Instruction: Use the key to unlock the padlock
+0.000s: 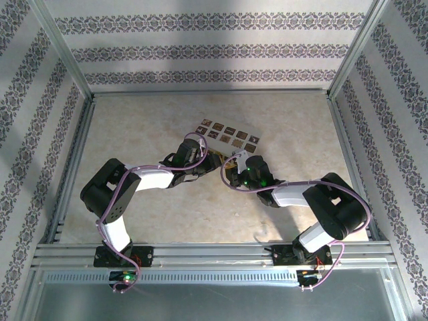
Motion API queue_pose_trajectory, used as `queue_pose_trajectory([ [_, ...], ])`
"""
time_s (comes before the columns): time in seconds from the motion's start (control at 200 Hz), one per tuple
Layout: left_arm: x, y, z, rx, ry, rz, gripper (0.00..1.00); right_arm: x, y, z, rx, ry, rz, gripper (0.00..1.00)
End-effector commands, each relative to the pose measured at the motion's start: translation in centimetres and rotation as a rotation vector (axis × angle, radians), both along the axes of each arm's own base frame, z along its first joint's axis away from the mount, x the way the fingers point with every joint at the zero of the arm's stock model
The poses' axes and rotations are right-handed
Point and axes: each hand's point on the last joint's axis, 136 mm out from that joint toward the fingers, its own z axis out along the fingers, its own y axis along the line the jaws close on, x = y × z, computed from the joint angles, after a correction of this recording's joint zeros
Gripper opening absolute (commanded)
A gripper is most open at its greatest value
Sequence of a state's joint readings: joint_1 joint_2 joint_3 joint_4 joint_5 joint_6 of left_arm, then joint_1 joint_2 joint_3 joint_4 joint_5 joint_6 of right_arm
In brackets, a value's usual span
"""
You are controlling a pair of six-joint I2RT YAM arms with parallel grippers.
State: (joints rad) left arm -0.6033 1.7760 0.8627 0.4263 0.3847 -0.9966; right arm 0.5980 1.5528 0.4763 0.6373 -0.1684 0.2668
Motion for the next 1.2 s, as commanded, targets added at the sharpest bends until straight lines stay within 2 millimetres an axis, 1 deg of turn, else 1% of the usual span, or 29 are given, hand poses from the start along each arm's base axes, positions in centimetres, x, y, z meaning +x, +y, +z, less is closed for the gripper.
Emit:
queue_pose_trajectory([
  [0.0, 0.0, -1.5, 2.1, -0.050, -0.047, -0.034, 0.19, 1.5, 0.7, 3.1, 0.075, -0.086, -0.021, 0.00],
  [0.08, -0.1, -1.6, 2.3, -0.057, -0.046, -0.036, 0.19, 1.6, 0.7, 2.9, 0.079, -0.087, -0.019, 0.00],
  [0.1, -0.1, -1.6, 2.4, -0.059, -0.045, -0.037, 0.19, 1.7, 0.8, 3.3, 0.093, -0.105, -0.016, 0.00],
  [0.365, -0.4, -1.5, 2.7, -0.061, -0.039, -0.039, 0.19, 2.4, 1.4, 4.1, 0.165, -0.163, 0.016, 0.00],
  [0.675, -0.7, -1.7, 3.1, -0.104, -0.013, -0.029, 0.19, 3.0, 2.3, 4.1, 0.206, -0.157, 0.036, 0.00],
  [0.82, -0.7, -1.7, 3.6, -0.108, -0.019, -0.033, 0.19, 3.0, 2.3, 3.9, 0.225, -0.176, 0.037, 0.00],
  [0.989, -0.8, -1.7, 3.6, -0.109, -0.014, -0.035, 0.19, 3.2, 2.2, 3.9, 0.236, -0.200, 0.033, 0.00],
  [1.194, -0.9, -1.8, 3.5, -0.112, -0.004, -0.037, 0.19, 3.8, 2.3, 4.9, 0.255, -0.226, 0.023, 0.00],
])
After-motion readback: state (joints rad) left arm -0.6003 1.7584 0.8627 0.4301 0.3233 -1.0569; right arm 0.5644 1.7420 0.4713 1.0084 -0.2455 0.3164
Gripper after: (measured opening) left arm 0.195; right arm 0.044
